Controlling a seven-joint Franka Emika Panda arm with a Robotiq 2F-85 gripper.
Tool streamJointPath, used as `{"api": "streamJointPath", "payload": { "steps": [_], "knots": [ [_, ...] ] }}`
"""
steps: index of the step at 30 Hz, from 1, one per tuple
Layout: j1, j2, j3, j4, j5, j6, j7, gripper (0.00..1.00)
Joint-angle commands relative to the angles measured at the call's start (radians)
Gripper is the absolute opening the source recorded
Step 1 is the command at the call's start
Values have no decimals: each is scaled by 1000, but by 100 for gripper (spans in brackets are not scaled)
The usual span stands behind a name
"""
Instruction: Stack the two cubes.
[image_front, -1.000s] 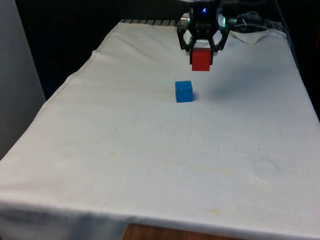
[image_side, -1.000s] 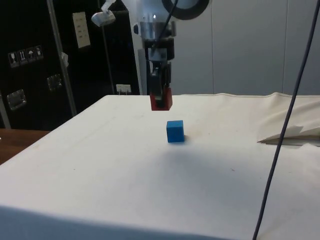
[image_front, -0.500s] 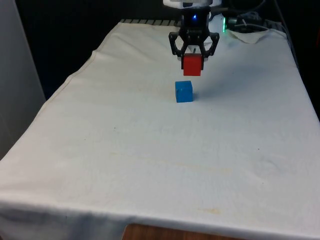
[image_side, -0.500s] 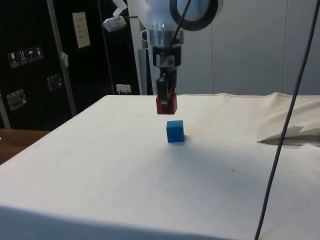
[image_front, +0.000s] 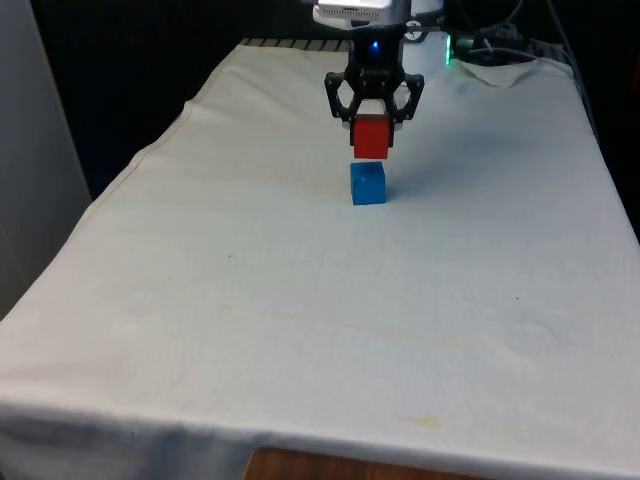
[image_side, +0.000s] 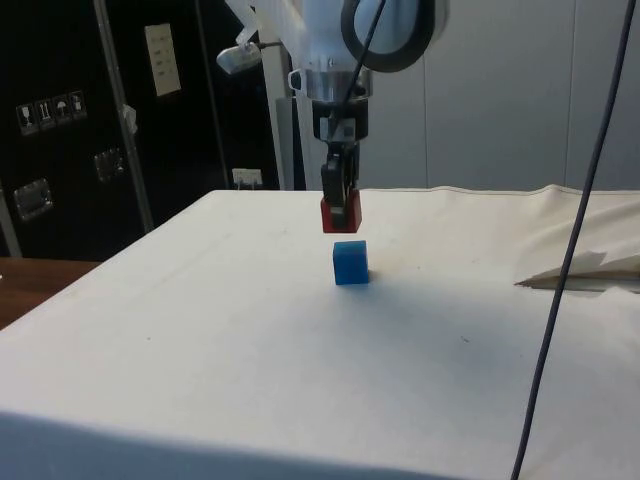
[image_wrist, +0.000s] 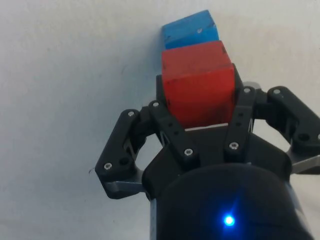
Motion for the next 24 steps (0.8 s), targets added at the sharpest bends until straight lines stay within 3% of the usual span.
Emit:
{"api": "streamJointPath", "payload": {
  "steps": [1, 24],
  "knots": [
    [0, 3, -1, 0, 0, 3, -1, 1],
    [-5, 71, -12, -5, 5, 84, -28, 1]
  ]
}}
